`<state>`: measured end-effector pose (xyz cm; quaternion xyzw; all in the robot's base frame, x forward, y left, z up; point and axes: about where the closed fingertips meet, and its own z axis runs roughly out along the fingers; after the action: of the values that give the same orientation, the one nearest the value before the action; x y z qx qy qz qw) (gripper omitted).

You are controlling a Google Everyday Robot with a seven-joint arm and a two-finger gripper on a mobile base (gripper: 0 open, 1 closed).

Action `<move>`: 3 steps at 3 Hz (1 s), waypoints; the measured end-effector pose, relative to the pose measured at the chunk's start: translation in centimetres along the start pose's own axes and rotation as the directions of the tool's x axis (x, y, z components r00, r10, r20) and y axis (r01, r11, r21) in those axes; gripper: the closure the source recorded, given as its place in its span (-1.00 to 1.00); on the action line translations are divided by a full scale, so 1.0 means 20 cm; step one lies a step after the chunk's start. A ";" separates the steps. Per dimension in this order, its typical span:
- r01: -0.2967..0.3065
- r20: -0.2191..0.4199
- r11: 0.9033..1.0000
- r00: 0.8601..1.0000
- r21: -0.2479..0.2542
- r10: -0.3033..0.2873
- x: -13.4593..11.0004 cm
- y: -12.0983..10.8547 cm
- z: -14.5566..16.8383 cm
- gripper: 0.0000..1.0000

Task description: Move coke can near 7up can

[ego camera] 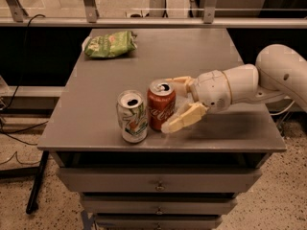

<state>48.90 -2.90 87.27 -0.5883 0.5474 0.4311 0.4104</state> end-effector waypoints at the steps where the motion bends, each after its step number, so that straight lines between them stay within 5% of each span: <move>1: 0.000 -0.001 1.000 1.000 -0.001 0.000 0.00 0.00 0.00 -1.00; 2: 0.041 -0.039 0.997 0.998 0.059 -0.039 -0.03 -0.09 -0.12 -1.00; 3: 0.105 -0.074 0.979 0.993 0.174 -0.094 -0.08 -0.25 -0.42 -1.00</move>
Offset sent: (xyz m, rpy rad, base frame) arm 0.0521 -0.0644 0.0372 -0.0899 -0.1599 -0.1360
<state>54.42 -10.08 91.28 -0.5898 0.5668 0.3398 0.4642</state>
